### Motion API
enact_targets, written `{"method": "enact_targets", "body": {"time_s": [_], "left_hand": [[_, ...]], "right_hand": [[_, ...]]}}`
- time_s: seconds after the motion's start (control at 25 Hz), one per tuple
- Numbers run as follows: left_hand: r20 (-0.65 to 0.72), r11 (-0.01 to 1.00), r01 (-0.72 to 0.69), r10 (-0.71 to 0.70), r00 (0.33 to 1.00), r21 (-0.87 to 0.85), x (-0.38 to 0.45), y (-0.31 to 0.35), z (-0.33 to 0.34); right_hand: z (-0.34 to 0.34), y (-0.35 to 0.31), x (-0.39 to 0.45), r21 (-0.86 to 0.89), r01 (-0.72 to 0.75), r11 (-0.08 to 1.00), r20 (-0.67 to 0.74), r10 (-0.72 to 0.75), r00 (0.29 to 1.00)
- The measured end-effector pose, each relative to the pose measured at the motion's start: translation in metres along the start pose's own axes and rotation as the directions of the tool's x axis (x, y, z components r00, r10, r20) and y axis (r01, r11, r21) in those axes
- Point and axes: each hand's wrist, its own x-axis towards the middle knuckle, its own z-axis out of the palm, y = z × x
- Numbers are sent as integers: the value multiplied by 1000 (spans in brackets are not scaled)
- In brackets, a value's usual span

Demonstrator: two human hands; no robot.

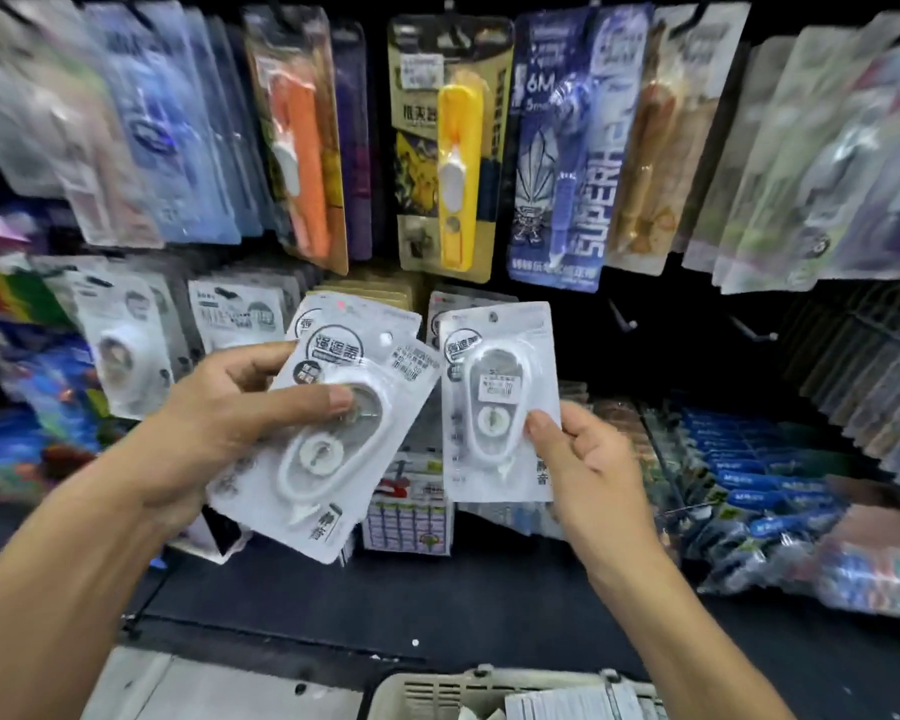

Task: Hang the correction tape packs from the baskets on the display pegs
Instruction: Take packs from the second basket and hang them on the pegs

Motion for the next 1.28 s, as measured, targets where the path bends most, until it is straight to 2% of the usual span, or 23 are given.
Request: {"method": "enact_targets", "body": {"time_s": [0.2,0.28,0.32,0.4,0.44,0.52,0.6,0.68,0.76,0.88,0.92,1.0,1.12,1.28], "left_hand": [[-21,999,-44,44,999,5,-3,4,4],[-73,999,-27,24,997,-34,-2,3,7],[-103,998,-12,6,995,-61,-1,2,8],[-159,996,24,-38,986,-88,0,-2,14],[-188,996,38,-52,981,-76,0,-4,17],[-218,998,48,-56,974,-43,1,-7,25],[-232,1000,14,-17,973,-12,1,-8,36],[-207,999,-33,38,978,25,2,-9,46],[-204,999,-36,41,978,28,3,-10,49],[-289,1000,-7,4,957,-7,6,-10,42],[-324,1000,-15,15,946,2,6,-9,39],[-369,999,-25,38,929,38,5,-7,34],[-362,997,-64,77,929,47,3,-7,25],[-360,991,-120,131,924,52,4,-8,19]], "right_hand": [[27,-11,8,-149,-12,989,-30,7,1000],[29,-13,8,-183,-69,981,-103,50,993],[29,-11,10,-112,-142,983,-135,127,983],[28,-8,6,38,-292,956,-65,294,954],[30,-7,2,88,-325,942,-54,330,942],[36,-5,-4,-5,-270,963,-123,267,956],[41,-8,-12,85,-163,983,62,158,986],[47,-12,-10,189,-147,971,245,99,965],[48,-18,-6,278,-163,947,244,94,965],[39,-27,3,385,-215,898,161,164,973],[35,-29,6,375,-231,898,144,189,971],[25,-32,16,248,-221,943,96,203,975],[14,-35,24,31,-59,998,6,59,998],[19,-33,12,9,1,1000,98,-2,995]]}}
